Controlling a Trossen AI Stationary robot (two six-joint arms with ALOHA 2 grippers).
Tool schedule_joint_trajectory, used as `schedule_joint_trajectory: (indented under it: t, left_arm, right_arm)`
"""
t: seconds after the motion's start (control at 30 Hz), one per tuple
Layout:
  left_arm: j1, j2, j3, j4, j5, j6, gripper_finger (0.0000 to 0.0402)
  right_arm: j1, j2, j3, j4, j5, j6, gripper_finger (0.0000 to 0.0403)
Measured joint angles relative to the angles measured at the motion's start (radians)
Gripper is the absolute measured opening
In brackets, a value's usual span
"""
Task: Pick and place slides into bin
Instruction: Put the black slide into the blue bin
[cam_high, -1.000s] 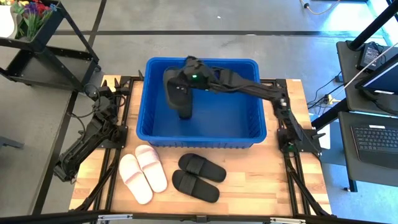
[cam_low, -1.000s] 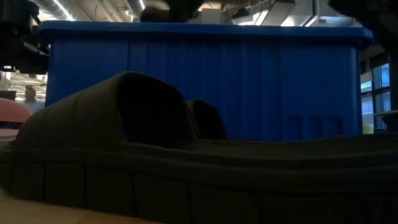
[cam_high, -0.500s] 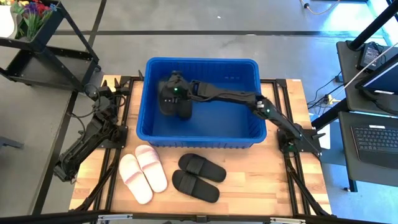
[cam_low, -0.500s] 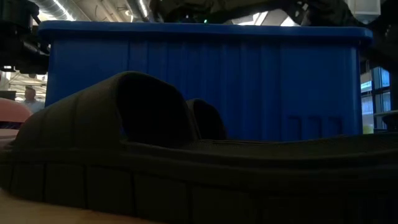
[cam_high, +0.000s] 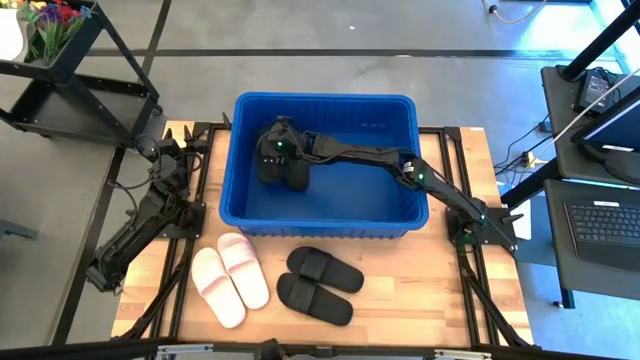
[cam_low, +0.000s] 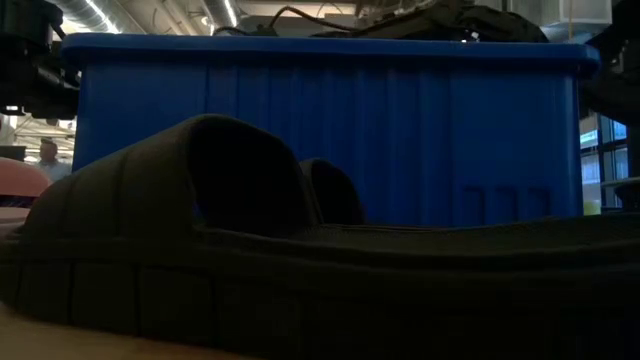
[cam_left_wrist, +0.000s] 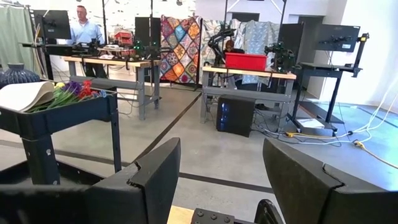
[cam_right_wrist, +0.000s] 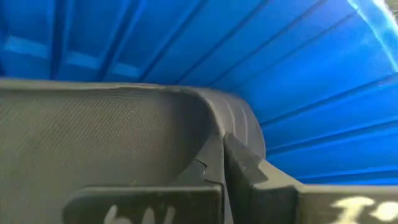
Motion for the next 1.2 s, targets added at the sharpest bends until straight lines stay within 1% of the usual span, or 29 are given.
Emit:
schedule_joint_trajectory:
  t: [0.07,0.17,0.37,0.67,0.87,1.0,1.2]
  left_arm:
    - [0.000,0.000,0.000,0.000,-0.001,0.000,0.0224]
    - [0.000,0.000,0.000,0.000,-0.001,0.000,0.0224]
    - [0.000,0.000,0.000,0.000,0.000,0.000,0.0224]
    - [0.000,0.000,0.000,0.000,0.000,0.000,0.0224]
    - [0.000,0.000,0.000,-0.001,0.000,0.000,0.0224]
    - [0.000,0.000,0.000,0.000,0.000,0.000,0.0224]
    - [0.000,0.000,0.000,0.000,0.000,0.000,0.0224]
  right_arm:
    - [-0.006,0.002,0.000,0.005,-0.003,0.000,0.0002]
    - [-0.017,0.002,0.000,0.019,-0.037,0.009,0.0002]
    - [-0.031,0.002,0.000,0.018,-0.077,0.058,0.0002]
    - [-0.030,0.045,0.000,0.027,-0.078,0.056,0.0002]
    - [-0.031,0.049,0.000,0.041,-0.053,0.055,0.0003]
    - [-0.031,0.049,0.000,0.041,-0.052,0.053,0.0020]
    - [-0.030,0.049,0.000,0.041,-0.053,0.052,0.0068]
